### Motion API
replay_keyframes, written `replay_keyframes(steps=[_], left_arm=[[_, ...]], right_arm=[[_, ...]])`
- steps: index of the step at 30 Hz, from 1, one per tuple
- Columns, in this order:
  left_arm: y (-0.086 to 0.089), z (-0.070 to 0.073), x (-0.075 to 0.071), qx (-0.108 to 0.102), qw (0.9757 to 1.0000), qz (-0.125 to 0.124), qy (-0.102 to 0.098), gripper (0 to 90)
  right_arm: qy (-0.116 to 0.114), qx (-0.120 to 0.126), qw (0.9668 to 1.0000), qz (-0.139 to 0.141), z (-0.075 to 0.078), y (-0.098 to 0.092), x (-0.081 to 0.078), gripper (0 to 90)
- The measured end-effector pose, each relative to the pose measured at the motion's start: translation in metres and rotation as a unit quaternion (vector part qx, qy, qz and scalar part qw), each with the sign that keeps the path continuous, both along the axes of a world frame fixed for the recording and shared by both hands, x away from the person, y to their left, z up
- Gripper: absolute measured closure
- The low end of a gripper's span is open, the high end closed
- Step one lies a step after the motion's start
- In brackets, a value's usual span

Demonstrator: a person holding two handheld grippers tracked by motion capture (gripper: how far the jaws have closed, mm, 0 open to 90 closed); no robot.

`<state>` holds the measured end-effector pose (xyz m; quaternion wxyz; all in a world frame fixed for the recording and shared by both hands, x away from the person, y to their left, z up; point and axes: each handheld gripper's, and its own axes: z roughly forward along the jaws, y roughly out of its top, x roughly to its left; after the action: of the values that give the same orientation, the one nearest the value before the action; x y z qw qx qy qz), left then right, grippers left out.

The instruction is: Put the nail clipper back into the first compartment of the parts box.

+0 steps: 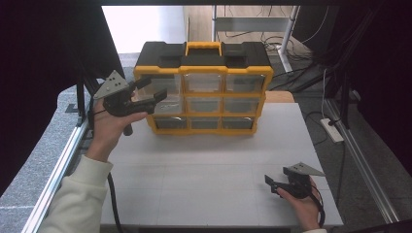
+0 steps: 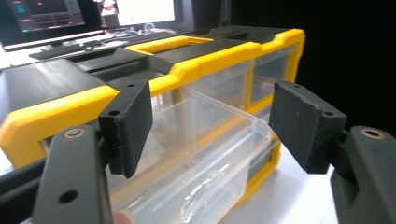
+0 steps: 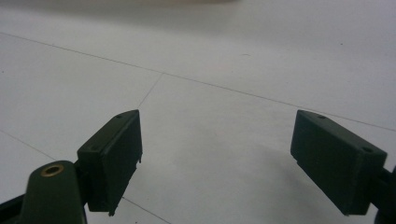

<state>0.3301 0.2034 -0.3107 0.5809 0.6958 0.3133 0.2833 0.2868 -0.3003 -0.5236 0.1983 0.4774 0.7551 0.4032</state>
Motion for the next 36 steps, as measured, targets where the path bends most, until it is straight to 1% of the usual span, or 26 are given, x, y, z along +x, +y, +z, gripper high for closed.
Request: replay_keyframes(steps=[5, 8, 10, 11, 12, 17, 19, 24, 27, 30, 33, 36], left_arm=[[0.0, -0.002, -0.009, 0.0, 0.9999, -0.016, -0.006, 28.4], [-0.001, -0.004, -0.014, -0.005, 0.9997, -0.024, -0.006, 28.4], [0.0, -0.005, -0.017, -0.002, 0.9995, -0.03, -0.004, 28.7], [-0.001, -0.007, -0.018, -0.005, 0.9994, -0.033, -0.002, 28.9], [-0.001, -0.008, -0.02, -0.001, 0.9994, -0.036, -0.001, 29.3], [-0.002, -0.015, -0.028, -0.005, 0.9987, -0.051, 0.004, 29.9], [-0.002, -0.019, -0.033, -0.011, 0.9983, -0.057, 0.007, 29.9], [-0.005, -0.028, -0.043, -0.008, 0.9974, -0.07, 0.014, 30.1], [-0.007, -0.033, -0.045, -0.007, 0.9965, -0.082, 0.018, 30.5], [-0.009, -0.037, -0.046, -0.004, 0.9959, -0.088, 0.021, 31.4], [-0.01, -0.04, -0.046, 0.001, 0.9955, -0.092, 0.023, 33.8], [-0.011, -0.044, -0.046, 0.004, 0.9956, -0.091, 0.024, 34.3]], right_arm=[[0.0, 0.0, 1.0, 0.0, 0.0, 0.0, 0.0, 16.5], [0.0, -0.001, 1.0, -0.002, 0.0, 0.001, 0.0, 16.5], [-0.001, 0.001, 1.0, -0.001, 0.001, 0.0, 0.0, 16.6], [-0.001, 0.002, 1.0, -0.002, 0.001, 0.0, 0.0, 16.6], [-0.001, 0.002, 1.0, -0.002, 0.001, 0.0, 0.0, 16.6], [0.0, 0.002, 1.0, -0.002, 0.001, -0.001, 0.0, 16.6], [-0.001, 0.001, 1.0, 0.0, 0.0, -0.001, 0.0, 16.6], [-0.001, 0.004, 1.0, -0.003, 0.001, -0.001, 0.0, 16.6], [-0.002, 0.001, 1.0, -0.002, 0.001, 0.0, 0.0, 16.6], [-0.001, 0.001, 1.0, -0.002, 0.001, 0.0, 0.0, 16.6], [-0.002, 0.002, 1.0, -0.003, 0.001, 0.0, 0.0, 16.6], [-0.002, 0.002, 1.0, -0.003, 0.001, 0.0, 0.0, 16.6]])
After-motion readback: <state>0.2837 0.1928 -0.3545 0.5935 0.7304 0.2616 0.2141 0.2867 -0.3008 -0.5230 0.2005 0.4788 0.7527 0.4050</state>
